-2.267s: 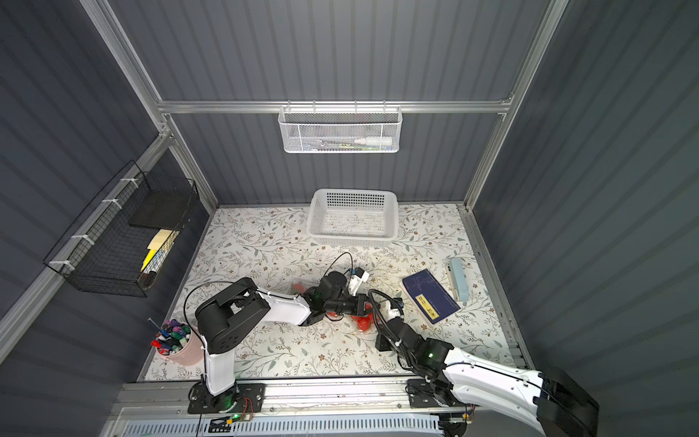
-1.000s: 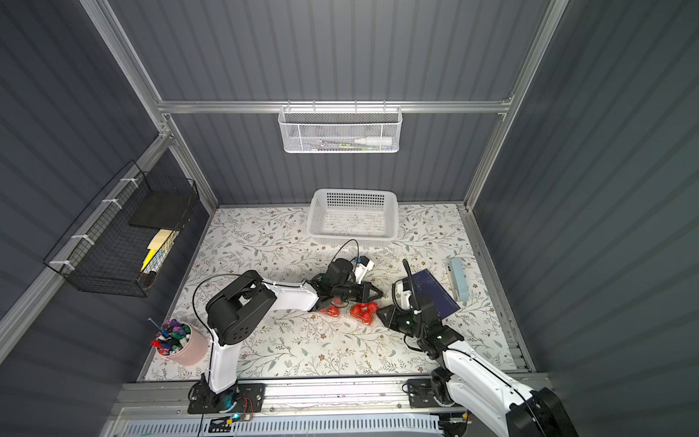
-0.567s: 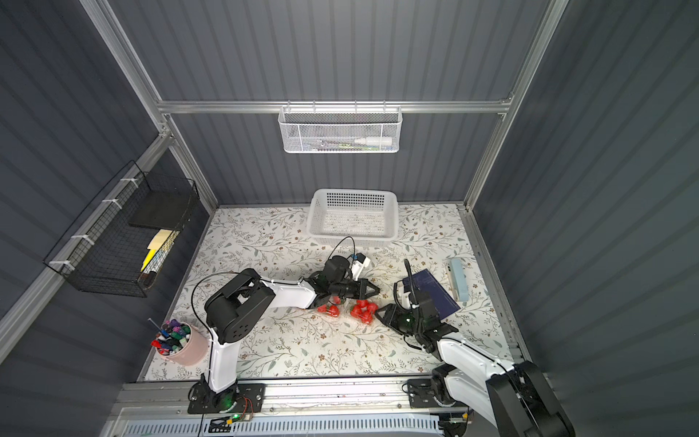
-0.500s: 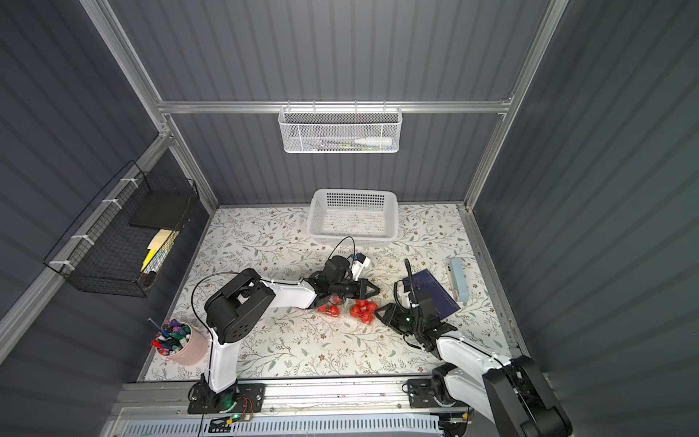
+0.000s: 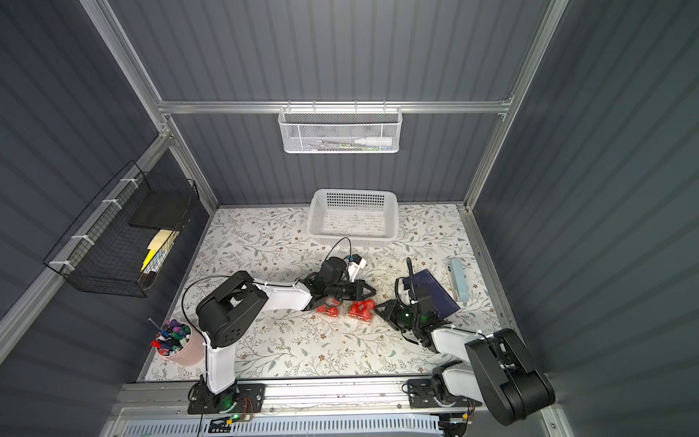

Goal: Pack strawberries into containers
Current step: Close the packing box at the center of the board.

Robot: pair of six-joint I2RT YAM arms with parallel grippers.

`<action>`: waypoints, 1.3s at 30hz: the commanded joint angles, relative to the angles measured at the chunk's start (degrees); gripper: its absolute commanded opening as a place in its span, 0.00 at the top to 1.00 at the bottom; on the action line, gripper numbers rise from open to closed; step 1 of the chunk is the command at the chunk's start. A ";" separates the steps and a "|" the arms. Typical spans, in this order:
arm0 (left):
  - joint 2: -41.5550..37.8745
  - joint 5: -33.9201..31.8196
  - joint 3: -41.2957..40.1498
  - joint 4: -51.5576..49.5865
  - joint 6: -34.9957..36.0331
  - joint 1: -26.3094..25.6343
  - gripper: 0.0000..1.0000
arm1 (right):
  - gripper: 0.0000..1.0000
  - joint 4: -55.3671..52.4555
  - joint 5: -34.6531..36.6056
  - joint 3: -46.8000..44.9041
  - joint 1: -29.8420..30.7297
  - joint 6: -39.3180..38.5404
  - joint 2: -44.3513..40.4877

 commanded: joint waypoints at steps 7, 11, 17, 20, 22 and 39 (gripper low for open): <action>-2.68 -2.86 -2.14 -4.42 3.23 -0.21 1.00 | 0.61 0.83 -0.63 0.81 -0.24 0.37 0.96; -3.27 -5.04 -2.43 -6.67 4.14 -0.20 1.00 | 0.60 0.66 -0.47 0.81 -0.41 0.22 0.65; -3.36 -5.56 -2.86 -6.30 3.66 -0.22 1.00 | 0.52 0.89 -0.28 1.67 -0.77 0.91 -0.31; -3.31 -5.47 -3.05 -5.57 3.18 -0.31 1.00 | 0.52 3.03 -0.36 1.87 -0.86 2.07 -0.13; -3.19 -5.31 -3.49 -4.83 2.61 -0.50 1.00 | 0.52 4.52 -0.54 1.90 -0.86 2.88 0.30; -3.35 -5.65 -4.36 -4.20 1.25 -0.86 1.00 | 0.58 21.94 -5.91 1.12 -0.86 8.19 14.73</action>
